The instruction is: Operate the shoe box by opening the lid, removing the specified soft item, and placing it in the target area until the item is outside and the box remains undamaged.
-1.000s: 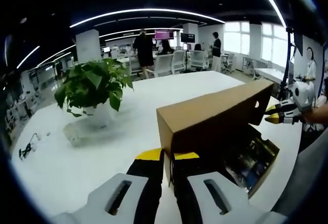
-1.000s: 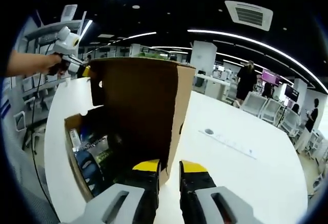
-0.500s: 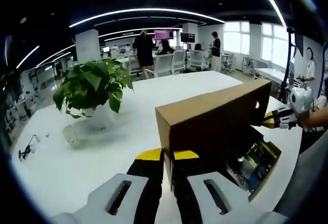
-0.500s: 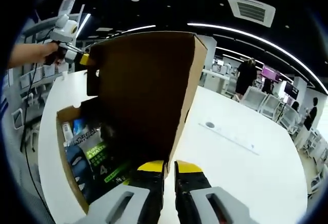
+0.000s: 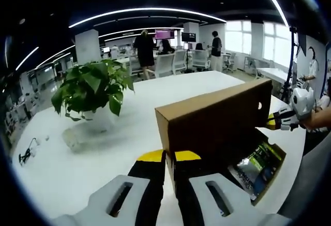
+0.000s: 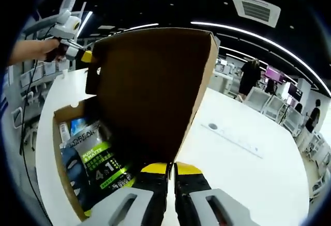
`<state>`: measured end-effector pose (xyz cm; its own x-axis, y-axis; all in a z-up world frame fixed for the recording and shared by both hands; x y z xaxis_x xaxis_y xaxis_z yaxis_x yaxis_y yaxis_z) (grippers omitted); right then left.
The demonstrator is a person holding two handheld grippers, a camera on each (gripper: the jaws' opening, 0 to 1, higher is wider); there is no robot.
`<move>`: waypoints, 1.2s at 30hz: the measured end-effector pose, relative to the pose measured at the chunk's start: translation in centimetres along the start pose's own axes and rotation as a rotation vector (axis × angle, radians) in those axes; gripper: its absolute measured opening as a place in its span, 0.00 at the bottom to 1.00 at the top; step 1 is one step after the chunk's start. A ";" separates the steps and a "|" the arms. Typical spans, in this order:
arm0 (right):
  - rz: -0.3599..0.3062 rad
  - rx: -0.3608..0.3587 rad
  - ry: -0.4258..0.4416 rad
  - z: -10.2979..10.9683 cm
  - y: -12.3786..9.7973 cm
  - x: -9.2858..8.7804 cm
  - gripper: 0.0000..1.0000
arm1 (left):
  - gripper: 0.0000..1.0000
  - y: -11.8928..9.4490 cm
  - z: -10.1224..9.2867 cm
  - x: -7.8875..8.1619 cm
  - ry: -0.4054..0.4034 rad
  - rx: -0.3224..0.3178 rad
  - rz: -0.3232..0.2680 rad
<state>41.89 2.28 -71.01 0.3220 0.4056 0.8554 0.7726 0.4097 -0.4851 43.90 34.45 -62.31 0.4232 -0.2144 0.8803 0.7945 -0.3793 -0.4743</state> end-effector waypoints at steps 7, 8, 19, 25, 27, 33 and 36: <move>0.003 -0.009 -0.013 -0.1 0.1 0.0 0.00 | 0.03 0.5 0.2 0.1 0.001 -0.002 -0.006; 0.004 -0.008 -0.004 -0.1 0.2 0.0 0.00 | 0.03 0.6 0.3 0.1 0.002 -0.002 -0.010; 0.014 -0.005 0.007 -0.1 0.2 -0.1 0.00 | 0.08 1.0 0.7 -0.7 -0.029 -0.005 -0.028; 0.019 -0.003 0.013 -0.1 0.2 -0.1 0.00 | 0.11 1.2 0.6 -2.3 -0.043 -0.001 -0.005; 0.019 -0.002 0.005 -0.1 0.2 -0.1 0.00 | 0.11 1.2 0.5 -2.9 -0.049 -0.001 0.003; 0.021 -0.002 0.009 -0.1 0.1 -0.1 0.00 | 0.11 1.4 0.0 -5.3 -0.066 -0.004 0.038; 0.022 -0.005 0.009 0.0 0.1 0.0 0.00 | 0.10 1.5 -0.3 -6.5 -0.071 -0.005 0.060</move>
<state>41.99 2.29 -71.10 0.3436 0.4070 0.8463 0.7681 0.3967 -0.5026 42.21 35.05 -68.73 0.4998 -0.1720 0.8489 0.7648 -0.3725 -0.5257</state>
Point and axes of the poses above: the point that each gripper's makers call its tool centre point, and the gripper's own axes: y roughly forward along the fingers, z roughly to its left, x roughly out of its top, the point moved 4 cm from there along -y, roughly backward along the fingers, and after that the axes turned 2 degrees about -x, right-handed, at the moved point
